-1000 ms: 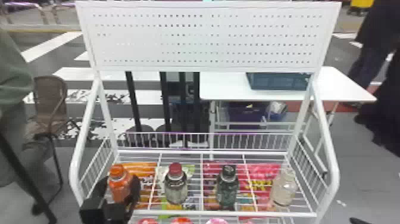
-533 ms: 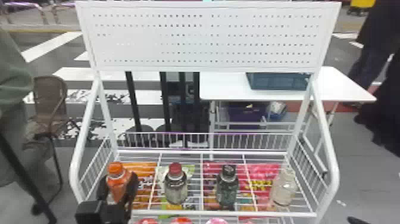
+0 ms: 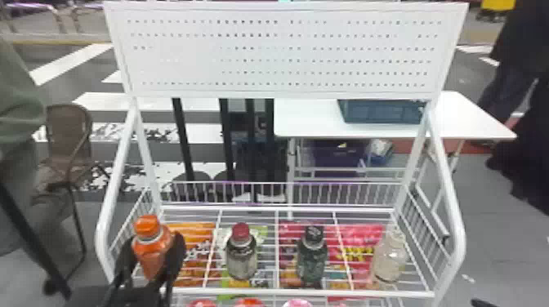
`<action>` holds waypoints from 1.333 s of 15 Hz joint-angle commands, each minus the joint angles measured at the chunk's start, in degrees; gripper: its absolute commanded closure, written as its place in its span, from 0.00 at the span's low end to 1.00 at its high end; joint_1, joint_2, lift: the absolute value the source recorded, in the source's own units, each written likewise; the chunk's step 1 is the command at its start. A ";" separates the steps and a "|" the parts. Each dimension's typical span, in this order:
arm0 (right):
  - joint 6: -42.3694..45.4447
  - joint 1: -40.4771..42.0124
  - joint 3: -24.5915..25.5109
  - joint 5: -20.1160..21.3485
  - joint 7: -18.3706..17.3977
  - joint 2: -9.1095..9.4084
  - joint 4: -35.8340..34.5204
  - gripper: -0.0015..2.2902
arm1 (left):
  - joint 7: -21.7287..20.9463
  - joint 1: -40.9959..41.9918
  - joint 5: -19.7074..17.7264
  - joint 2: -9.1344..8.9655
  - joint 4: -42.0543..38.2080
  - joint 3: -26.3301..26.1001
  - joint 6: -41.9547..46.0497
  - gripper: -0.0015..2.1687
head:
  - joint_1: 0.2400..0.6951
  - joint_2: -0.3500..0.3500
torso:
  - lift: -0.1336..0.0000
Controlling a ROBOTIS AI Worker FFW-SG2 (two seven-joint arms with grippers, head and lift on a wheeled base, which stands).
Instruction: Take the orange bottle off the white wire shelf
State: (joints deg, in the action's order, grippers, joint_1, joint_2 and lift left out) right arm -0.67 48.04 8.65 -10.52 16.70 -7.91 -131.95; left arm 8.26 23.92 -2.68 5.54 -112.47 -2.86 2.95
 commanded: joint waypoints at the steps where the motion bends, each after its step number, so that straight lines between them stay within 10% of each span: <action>1: 0.00 -0.14 -0.21 -0.03 0.00 -0.26 0.21 0.06 | 0.00 5.61 0.40 0.26 -8.29 0.75 -1.69 0.43 | 0.57 0.50 | 1.00; 20: 0.18 1.27 -0.04 -0.56 0.26 -0.35 -1.38 0.06 | 1.93 21.61 1.45 2.99 -23.23 1.54 -3.97 0.43 | 0.57 0.50 | 1.00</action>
State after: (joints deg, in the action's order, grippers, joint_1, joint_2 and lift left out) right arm -0.57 49.09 8.52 -11.02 17.00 -8.29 -133.13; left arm 10.19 45.53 -1.26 8.53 -135.71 -1.26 -1.10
